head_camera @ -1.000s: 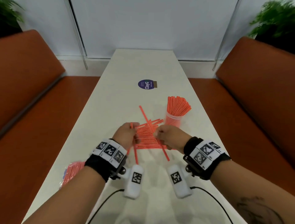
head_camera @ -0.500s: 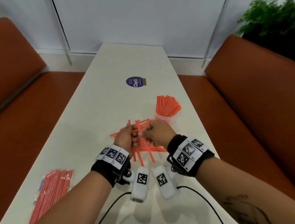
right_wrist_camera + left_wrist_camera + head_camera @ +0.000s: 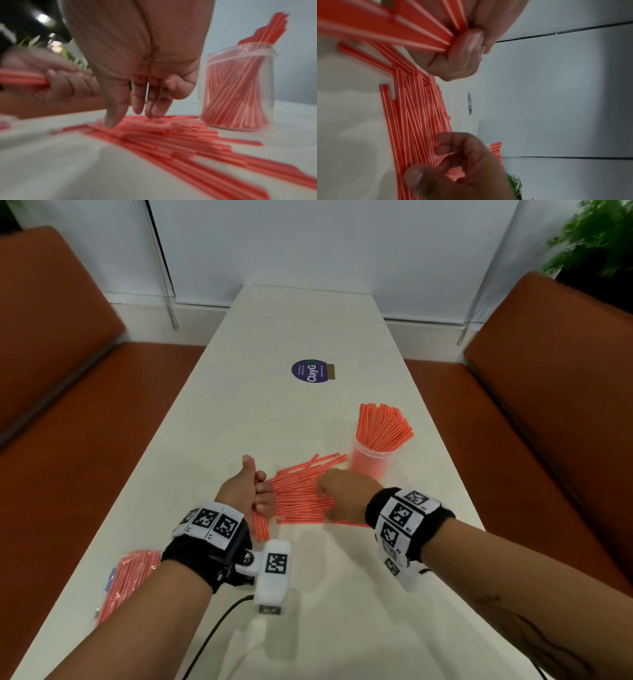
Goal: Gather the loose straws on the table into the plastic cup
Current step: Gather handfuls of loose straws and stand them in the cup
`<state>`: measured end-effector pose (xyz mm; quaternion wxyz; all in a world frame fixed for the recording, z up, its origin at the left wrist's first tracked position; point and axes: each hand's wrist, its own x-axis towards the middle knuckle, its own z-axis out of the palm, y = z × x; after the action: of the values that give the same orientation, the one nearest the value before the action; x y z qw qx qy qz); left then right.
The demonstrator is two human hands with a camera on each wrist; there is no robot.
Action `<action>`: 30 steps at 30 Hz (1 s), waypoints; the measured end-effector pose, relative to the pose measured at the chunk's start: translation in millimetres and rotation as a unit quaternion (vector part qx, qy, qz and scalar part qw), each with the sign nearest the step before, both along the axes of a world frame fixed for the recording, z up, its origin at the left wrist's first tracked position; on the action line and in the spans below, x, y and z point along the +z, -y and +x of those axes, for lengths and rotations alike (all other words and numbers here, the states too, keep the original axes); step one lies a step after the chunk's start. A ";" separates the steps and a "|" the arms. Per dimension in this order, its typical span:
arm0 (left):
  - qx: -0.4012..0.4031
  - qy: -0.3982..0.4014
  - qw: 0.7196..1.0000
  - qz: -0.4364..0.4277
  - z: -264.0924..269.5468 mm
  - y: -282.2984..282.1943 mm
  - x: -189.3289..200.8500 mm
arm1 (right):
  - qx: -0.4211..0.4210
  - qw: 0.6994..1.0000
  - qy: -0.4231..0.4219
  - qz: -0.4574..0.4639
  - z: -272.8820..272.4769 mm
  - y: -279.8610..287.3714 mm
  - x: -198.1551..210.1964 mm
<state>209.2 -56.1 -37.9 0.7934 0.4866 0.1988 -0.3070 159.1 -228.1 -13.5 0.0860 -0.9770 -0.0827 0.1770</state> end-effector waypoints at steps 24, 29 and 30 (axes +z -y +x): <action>-0.083 0.162 0.977 0.113 -20.5 30.3 7.2 | -0.086 0.988 -0.048 0.121 11.2 -10.4 26.4; -0.066 0.162 0.975 0.139 -16.3 65.4 23.4 | -0.055 0.991 -0.026 0.116 5.3 -22.1 43.1; -0.055 0.156 0.975 0.147 -13.6 69.2 23.5 | -0.060 0.991 -0.011 0.120 4.3 -21.2 42.4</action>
<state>195.6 -125.3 -14.3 0.7168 0.6496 0.0886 -0.2376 163.3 -207.0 28.9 0.2136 -0.9609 -0.0433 0.1710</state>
